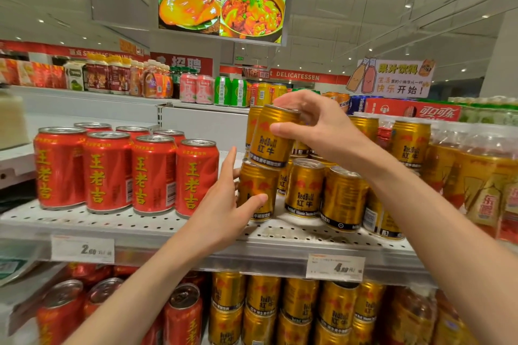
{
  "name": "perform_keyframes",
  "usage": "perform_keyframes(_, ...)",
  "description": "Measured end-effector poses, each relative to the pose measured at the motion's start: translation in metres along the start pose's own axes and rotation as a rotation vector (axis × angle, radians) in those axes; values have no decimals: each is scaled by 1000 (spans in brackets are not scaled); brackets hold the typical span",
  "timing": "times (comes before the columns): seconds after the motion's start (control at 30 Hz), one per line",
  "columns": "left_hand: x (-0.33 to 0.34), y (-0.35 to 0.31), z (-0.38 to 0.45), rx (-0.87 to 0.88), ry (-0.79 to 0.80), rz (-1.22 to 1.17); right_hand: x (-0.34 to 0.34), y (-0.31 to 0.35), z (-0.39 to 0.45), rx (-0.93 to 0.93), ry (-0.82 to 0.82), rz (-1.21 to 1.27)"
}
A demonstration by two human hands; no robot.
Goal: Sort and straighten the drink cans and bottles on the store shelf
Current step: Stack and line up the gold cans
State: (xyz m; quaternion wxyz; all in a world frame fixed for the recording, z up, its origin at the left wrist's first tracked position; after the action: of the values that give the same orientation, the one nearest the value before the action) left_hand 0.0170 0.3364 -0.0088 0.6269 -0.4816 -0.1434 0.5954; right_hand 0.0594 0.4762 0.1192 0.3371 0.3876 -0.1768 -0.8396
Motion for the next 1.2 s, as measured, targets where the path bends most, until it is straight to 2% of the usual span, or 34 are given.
perform_keyframes(0.23,0,-1,0,12,2,-1,25,2,5,3,77,-37)
perform_keyframes(0.33,0,-2,-1,13,-1,5,26,-2,3,50,120,27)
perform_keyframes(0.6,0,-1,0,8,2,-8,34,0,-1,6,17,-95)
perform_keyframes(0.83,1,-2,-1,12,16,9,32,-9,-5,36,4,-84)
perform_keyframes(1.0,0,-5,-4,23,7,49,18,-15,-14,127,46,-77)
perform_keyframes(1.1,1,-6,-3,40,-5,82,-3,-20,-25,135,66,-250)
perform_keyframes(1.2,4,-8,0,74,-21,114,-2,-39,-42,167,203,-559)
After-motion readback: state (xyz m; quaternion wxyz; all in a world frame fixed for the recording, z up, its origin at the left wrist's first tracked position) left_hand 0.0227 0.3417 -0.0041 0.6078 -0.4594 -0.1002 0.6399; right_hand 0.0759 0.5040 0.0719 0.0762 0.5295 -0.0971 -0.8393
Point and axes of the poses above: each hand's wrist, its own z-axis towards the middle knuckle, its own x-axis out of the palm, y = z × x, the point moved 10 cm from there along z, towards the middle knuckle, and after that the axes turned 3 degrees about -y, right-handed, at the moved point
